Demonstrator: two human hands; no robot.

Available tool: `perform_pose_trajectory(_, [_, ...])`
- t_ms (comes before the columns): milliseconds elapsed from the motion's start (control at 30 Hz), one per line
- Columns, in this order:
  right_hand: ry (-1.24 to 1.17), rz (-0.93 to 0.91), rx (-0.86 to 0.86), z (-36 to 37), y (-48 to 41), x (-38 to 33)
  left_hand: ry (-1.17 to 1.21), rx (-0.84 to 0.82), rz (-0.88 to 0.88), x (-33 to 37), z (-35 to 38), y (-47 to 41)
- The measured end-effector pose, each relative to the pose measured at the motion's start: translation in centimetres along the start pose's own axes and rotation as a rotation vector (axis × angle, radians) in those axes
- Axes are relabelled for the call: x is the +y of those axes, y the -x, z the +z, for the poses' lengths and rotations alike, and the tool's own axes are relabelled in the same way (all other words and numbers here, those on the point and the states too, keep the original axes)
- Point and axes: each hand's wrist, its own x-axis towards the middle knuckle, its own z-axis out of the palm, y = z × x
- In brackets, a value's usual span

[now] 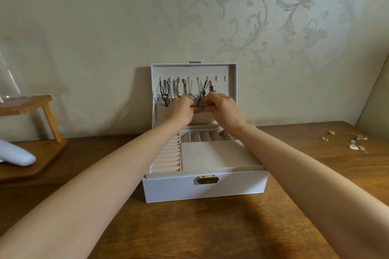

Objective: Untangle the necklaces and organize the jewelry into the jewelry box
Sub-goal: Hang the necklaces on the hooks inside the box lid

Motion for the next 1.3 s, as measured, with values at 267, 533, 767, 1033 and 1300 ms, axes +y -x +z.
perform_pose_trajectory(267, [0.150, 0.000, -0.100, 0.3, -0.1, -0.3, 0.035, -0.003, 0.044, -0.3, -0.2, 0.4])
perform_pose_trajectory(533, [0.233, 0.010, -0.199, 0.0, 0.2, 0.2, 0.104, 0.109, 0.043, -0.4, 0.5, 1.1])
perform_pose_trajectory(767, [0.227, 0.086, -0.244, 0.0, 0.5, -0.2, -0.040, -0.074, 0.131, 0.3, 0.1, 1.2])
perform_pose_trajectory(1033, [0.115, 0.076, -0.127, -0.1, 1.0, 0.1, -0.181, -0.180, 0.165, 0.9, 0.4, 0.9])
perform_pose_trajectory(1300, [0.210, 0.070, -0.185, -0.1, 1.1, -0.3, -0.034, -0.137, 0.082, 0.5, 1.3, 1.3])
